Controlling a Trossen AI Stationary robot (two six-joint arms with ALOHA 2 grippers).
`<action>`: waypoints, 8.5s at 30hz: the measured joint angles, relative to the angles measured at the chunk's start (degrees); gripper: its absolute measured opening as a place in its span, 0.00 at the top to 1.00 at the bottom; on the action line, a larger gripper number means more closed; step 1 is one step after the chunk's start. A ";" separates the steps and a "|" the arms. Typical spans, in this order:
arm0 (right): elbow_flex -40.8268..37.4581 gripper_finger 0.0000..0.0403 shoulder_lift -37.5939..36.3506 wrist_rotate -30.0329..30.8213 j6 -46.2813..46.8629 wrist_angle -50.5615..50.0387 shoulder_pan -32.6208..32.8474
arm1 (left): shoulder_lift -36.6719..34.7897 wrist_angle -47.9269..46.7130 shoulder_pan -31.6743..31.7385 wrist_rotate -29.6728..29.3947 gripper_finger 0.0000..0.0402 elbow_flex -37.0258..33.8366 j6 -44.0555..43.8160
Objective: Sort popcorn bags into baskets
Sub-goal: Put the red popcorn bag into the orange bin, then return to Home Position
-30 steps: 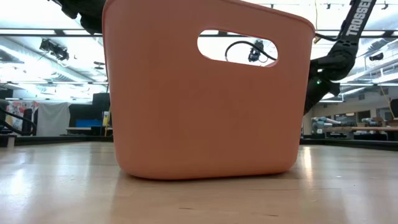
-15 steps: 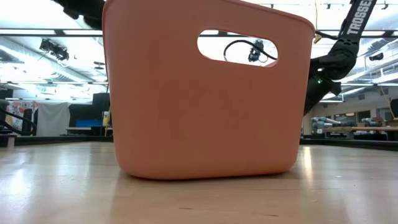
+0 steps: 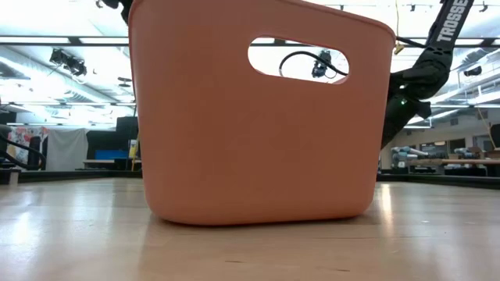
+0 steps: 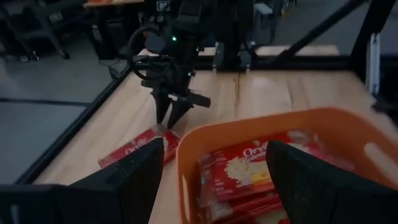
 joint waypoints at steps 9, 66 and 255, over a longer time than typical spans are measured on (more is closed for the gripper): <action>0.02 0.81 0.00 -2.21 -3.96 -0.72 0.94 | 5.24 5.91 1.31 0.05 0.29 -0.13 8.50; 25.55 1.00 -23.71 33.16 -6.89 -33.61 33.68 | 7.24 36.88 2.80 8.46 0.29 -21.99 -13.19; -24.20 0.96 -62.74 -18.54 8.43 12.02 2.40 | -55.18 14.14 -6.12 -7.45 0.29 -37.06 12.30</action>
